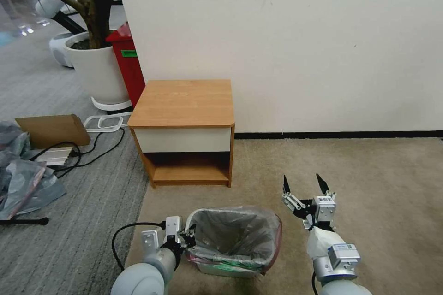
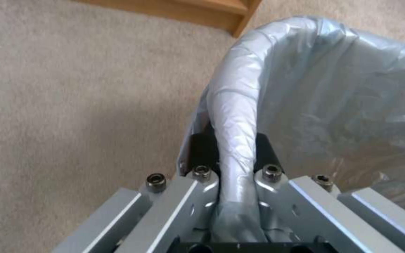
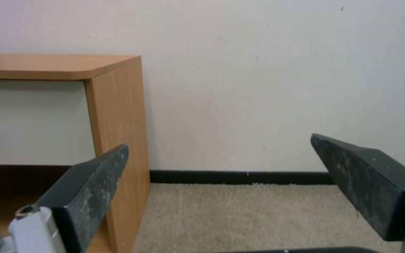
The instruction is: Pick up the garbage bag from the table and place it over the trash can.
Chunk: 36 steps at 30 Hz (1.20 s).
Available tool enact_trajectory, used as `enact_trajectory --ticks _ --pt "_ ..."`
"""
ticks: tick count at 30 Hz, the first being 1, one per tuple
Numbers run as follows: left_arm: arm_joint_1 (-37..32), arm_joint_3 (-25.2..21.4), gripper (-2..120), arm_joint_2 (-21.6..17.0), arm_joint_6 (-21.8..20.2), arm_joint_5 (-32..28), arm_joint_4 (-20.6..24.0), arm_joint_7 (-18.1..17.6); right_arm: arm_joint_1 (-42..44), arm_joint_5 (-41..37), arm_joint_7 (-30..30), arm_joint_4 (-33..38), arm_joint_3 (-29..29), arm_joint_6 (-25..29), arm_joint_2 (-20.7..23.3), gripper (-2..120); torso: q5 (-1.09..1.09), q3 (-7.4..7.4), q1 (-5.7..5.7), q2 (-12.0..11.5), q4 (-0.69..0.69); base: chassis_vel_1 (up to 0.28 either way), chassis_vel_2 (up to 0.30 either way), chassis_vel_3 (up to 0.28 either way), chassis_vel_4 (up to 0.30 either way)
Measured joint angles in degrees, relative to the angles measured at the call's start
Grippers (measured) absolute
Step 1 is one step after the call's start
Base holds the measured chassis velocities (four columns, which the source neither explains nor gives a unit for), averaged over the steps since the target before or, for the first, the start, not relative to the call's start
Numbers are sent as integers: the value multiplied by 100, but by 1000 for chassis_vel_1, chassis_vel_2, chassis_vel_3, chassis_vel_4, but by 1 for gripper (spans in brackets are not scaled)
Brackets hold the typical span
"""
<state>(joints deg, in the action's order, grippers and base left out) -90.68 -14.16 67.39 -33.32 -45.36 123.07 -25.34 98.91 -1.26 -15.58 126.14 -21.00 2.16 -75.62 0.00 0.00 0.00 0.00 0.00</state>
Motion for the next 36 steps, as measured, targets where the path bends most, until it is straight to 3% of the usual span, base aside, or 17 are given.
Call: enact_trajectory --ticks 16,26,32,35,36 --pt "-70 -93 61 36 -95 52 200 4 -66 -82 -4 -5 17 -100 -6 100 0 0 0 0 0 0 0 0 0" --pt "-140 -193 98 44 -66 141 445 3 -77 -552 -48 -2 -57 -190 29 100 0 0 0 0 0 0 0 0 0" --pt "-187 -397 100 -57 80 168 582 174 25 -691 30 -44 -152 -118 43 100 0 0 0 0 -1 0 0 0 0" --pt "-374 -651 100 -153 741 514 629 441 194 -769 129 -44 -268 42 41 100 0 0 0 0 0 0 0 0 0" --pt "-374 -651 100 -153 741 514 629 441 194 -769 129 -44 -268 42 41 100 0 0 0 0 0 0 0 0 0"
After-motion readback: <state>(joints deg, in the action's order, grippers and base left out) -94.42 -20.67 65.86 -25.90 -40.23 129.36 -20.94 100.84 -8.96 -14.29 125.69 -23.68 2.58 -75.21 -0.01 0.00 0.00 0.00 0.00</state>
